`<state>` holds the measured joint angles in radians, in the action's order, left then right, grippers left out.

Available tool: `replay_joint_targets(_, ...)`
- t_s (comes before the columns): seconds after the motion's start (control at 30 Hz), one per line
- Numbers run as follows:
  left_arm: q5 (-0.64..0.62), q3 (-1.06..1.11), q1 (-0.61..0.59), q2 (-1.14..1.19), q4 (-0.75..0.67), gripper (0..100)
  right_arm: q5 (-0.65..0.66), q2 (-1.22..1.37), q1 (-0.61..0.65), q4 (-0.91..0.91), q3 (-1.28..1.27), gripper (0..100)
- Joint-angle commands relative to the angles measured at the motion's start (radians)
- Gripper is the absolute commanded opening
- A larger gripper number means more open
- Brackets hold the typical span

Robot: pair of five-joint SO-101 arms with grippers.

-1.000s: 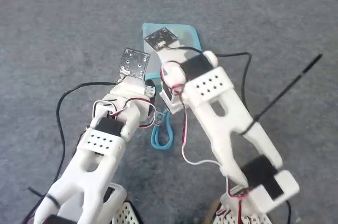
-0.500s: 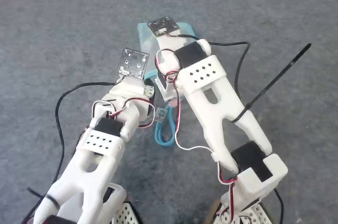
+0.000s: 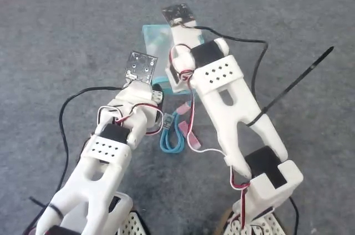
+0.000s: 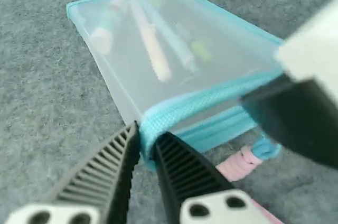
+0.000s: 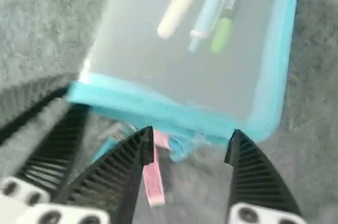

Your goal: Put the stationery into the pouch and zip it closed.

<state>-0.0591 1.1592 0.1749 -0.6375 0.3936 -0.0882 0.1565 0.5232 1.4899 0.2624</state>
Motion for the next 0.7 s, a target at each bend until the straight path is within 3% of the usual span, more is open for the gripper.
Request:
replay_joint_targets(0.0,-0.011,-0.005,0.006,-0.046,-0.029,1,0.091,-0.079,-0.061,0.071,0.02,10.2)
replay_joint_targets(0.17,-0.015,-0.005,-0.034,-0.046,-0.029,1,0.25,-0.371,-0.008,0.033,-0.338,11.0)
replay_joint_targets(0.4,-0.017,-0.007,-0.063,-0.046,-0.026,1,0.272,-0.682,0.09,-0.323,-0.922,16.5)
replay_joint_targets(0.67,-0.069,-0.044,-0.232,-0.046,-0.026,1,0.227,-0.702,0.171,-0.456,-1.097,16.5)
